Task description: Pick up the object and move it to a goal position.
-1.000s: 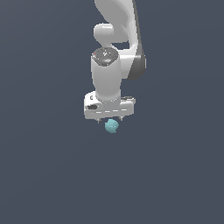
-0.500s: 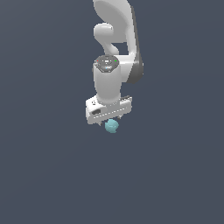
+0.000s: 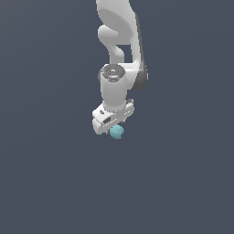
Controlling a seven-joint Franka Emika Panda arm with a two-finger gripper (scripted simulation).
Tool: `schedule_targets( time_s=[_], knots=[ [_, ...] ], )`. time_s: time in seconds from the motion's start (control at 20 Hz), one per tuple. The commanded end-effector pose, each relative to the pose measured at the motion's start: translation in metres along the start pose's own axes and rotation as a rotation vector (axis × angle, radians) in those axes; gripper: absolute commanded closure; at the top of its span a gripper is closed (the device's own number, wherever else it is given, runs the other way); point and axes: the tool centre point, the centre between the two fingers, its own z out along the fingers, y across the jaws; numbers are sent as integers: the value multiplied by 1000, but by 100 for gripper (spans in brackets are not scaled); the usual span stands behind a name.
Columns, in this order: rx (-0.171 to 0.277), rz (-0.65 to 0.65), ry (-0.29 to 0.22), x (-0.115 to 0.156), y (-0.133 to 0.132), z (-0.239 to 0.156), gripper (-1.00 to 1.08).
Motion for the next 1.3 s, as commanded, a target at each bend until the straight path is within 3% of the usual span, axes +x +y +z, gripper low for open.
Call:
schedule_targets(
  time_s=[0.0, 0.65, 1.25],
  knots=[
    [-1, -75, -2, -3, -3, 6, -92],
    [-1, -376, -6, -14, -16, 31, -92],
    [0, -433, -6, -16, -19, 37, -92]
  ],
)
